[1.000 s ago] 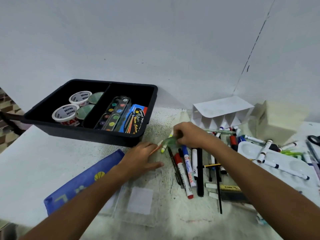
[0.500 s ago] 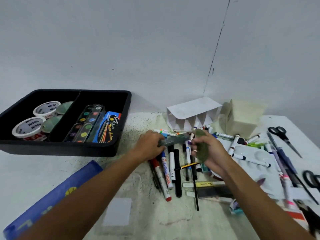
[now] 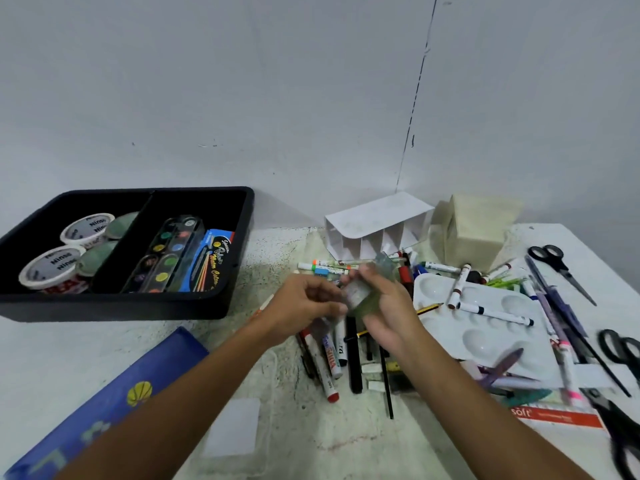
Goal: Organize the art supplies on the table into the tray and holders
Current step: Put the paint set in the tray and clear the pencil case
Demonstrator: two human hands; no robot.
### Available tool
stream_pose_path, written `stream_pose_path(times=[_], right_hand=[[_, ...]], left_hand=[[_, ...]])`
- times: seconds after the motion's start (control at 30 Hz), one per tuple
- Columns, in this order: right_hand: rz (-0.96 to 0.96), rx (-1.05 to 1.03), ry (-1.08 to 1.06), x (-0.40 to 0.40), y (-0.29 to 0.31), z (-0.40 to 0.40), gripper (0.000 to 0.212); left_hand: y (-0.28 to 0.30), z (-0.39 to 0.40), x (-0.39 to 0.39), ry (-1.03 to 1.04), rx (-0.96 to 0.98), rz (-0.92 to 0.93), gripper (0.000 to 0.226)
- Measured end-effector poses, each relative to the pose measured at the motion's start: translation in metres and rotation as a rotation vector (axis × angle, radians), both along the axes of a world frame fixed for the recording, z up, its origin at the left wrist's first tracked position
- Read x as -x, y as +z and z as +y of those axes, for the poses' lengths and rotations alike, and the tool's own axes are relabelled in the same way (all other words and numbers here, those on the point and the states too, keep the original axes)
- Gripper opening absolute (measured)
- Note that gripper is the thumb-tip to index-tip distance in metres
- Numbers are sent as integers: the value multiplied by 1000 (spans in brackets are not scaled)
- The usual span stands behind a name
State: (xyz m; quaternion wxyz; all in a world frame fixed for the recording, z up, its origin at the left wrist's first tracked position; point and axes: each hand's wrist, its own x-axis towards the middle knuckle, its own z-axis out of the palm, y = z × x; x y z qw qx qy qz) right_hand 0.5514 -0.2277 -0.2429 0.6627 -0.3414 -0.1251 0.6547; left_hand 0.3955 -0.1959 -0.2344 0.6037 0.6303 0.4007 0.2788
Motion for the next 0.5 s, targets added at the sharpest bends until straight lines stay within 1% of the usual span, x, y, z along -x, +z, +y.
stream_pose_path(times=[0.03,0.07,0.13,0.2,0.3,0.33,0.4,0.43,0.5], right_hand=[[-17,14,-27,-1,1,0,14],[-18,19,-52,-4,2,0,14],[50,10,-85,-16,3,-4,17],[118,8,-107,-31,4,-9,20],[95,31,-111,-49,5,-20,22],[81,43,-110,-53,5,-24,22],[74,56,-102,-60,2,-30,22],[76,61,-98,-62,2,-32,22],[62,67,-94,-65,1,-35,23]], left_hand=[[-1,0,-2,19,-2,-5,16],[-3,2,-5,51,-25,-3,13],[-6,12,-11,132,-134,51,6],[-12,31,-17,196,-312,196,7],[-26,65,-32,178,-589,490,27],[-30,74,-38,154,-649,573,33],[-38,84,-48,117,-732,722,38],[-41,87,-52,113,-764,775,37],[-45,89,-53,128,-806,810,30]])
